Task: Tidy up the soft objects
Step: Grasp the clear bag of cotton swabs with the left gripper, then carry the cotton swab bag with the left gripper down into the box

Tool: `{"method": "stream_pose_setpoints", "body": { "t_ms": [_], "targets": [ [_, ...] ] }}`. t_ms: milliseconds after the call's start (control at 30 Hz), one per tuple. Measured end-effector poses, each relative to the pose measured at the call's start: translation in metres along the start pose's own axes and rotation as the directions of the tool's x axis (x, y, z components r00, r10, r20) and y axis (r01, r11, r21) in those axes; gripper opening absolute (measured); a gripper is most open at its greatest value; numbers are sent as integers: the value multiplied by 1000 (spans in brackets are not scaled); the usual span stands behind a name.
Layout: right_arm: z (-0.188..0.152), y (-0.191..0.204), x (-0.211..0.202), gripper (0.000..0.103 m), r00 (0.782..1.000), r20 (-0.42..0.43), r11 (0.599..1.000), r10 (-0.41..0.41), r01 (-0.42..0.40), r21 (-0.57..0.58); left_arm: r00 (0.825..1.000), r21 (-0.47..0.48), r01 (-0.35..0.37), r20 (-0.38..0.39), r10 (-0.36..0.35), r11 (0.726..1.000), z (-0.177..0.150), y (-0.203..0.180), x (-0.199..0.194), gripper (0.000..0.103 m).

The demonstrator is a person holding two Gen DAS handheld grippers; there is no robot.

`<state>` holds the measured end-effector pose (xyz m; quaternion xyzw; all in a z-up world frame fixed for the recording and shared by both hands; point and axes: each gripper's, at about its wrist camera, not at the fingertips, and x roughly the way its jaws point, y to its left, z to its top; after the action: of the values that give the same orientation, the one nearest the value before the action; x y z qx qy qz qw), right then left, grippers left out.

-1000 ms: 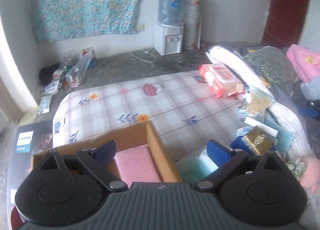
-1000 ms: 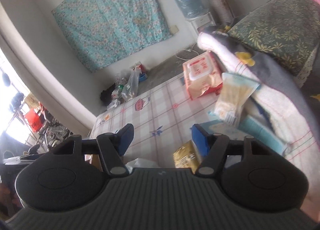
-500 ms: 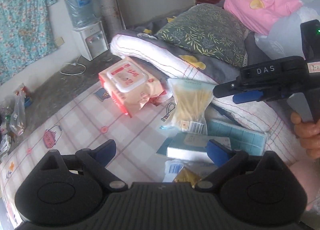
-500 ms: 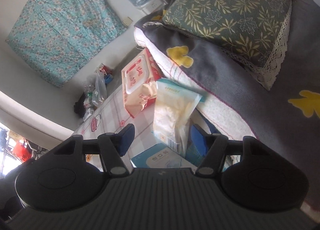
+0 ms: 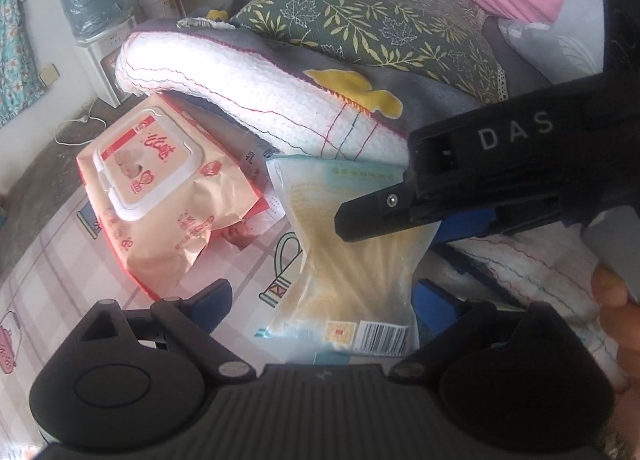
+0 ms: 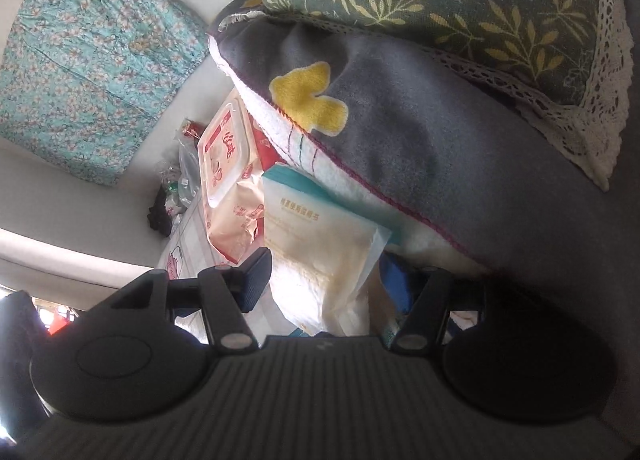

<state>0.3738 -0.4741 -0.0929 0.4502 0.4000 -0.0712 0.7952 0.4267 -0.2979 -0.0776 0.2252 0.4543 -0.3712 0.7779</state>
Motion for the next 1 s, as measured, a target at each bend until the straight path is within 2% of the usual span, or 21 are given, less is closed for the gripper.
{"method": "stream_pose_setpoints", "body": {
  "t_ms": [100,200,267,400,533,767,1000],
  "targets": [
    [2,4,10,59,1000,1,1000,-7,7,1,1000,-19,13,-15,-13,1000,4,2,13,97],
    [2,4,17,53,1000,9,1000,-8,8,13,999,-32,18,-31,-19,999,4,2,23,91],
    [2,2,20,49,1000,20,1000,1,-2,31,999,-34,24,-37,-25,999,3,1,27,81],
    [3,-3,25,37,999,41,998,24,-27,59,1000,-46,13,-17,-13,999,1,-2,27,73],
    [0,3,28,32,997,57,997,52,-56,57,1000,-29,-1,0,1,1000,2,-10,18,63],
    [-6,25,12,28,989,100,994,108,-111,22,997,-33,-14,72,16,999,5,-14,-20,59],
    [-19,62,-34,28,975,137,984,174,-169,-51,988,-34,-41,144,45,999,1,-24,-81,58]
  ]
}}
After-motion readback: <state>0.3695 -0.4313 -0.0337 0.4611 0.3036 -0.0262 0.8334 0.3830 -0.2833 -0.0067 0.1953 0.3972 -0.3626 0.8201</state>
